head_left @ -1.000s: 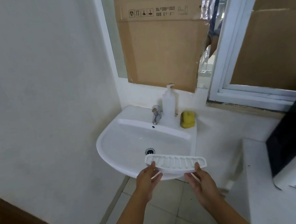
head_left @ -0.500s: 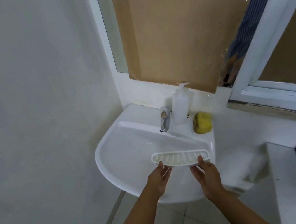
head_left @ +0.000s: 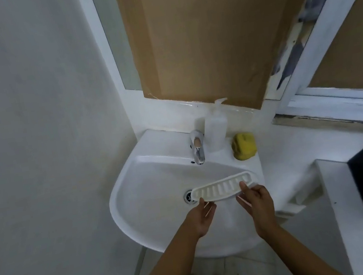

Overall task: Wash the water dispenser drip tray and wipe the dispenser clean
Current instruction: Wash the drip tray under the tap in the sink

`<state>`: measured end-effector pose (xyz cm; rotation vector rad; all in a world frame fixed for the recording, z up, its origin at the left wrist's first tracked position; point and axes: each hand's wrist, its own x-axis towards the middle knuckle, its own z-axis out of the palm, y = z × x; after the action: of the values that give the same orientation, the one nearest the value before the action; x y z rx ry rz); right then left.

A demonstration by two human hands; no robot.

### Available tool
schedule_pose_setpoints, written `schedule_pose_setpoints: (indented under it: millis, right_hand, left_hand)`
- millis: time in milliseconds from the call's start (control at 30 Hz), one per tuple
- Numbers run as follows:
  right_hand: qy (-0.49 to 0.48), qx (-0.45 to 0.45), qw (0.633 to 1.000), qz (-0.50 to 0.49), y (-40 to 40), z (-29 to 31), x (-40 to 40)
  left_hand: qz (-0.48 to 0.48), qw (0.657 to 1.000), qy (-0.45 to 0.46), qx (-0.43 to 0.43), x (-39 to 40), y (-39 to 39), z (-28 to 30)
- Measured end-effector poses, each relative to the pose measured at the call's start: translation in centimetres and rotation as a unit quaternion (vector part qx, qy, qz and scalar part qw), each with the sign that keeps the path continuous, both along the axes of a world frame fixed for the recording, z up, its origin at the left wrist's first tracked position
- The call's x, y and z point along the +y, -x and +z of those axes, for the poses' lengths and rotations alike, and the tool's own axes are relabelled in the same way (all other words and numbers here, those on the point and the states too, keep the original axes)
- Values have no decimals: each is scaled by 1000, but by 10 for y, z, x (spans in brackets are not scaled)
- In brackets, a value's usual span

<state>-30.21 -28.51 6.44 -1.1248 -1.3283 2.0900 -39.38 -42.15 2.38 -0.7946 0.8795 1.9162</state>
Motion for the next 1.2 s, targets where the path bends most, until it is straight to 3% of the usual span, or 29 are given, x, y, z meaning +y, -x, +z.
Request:
schedule_pose_setpoints:
  millis: [267, 433, 567, 700, 800, 933, 1067, 1200]
  right_hand:
    - [-72, 1, 997, -8, 19, -3, -17]
    - [-96, -18, 995, 26, 34, -10, -23]
    - [-138, -41, 989, 43, 47, -14, -22]
    - [-182, -73, 979, 57, 60, -12, -21]
    - [-208, -89, 970, 88, 71, -4, -20]
    - [-212, -92, 963, 138, 82, 12, -18]
    - [-271, -89, 937, 202, 97, 30, -15]
    - [-372, -110, 885, 257, 108, 45, -17]
  left_hand:
    - [-93, 995, -26, 3, -28, 37, -16]
    - [-238, 965, 98, 57, -57, 71, -11]
    - [-276, 926, 209, 151, -73, 105, -3]
    - [-307, 897, 229, 220, -80, 126, 11]
    - [-356, 851, 212, 323, -77, 134, 24]
    - [-410, 760, 180, 471, -61, 142, 47]
    - [-460, 699, 150, 526, -43, 151, 65]
    - [-476, 638, 148, 587, -35, 156, 75]
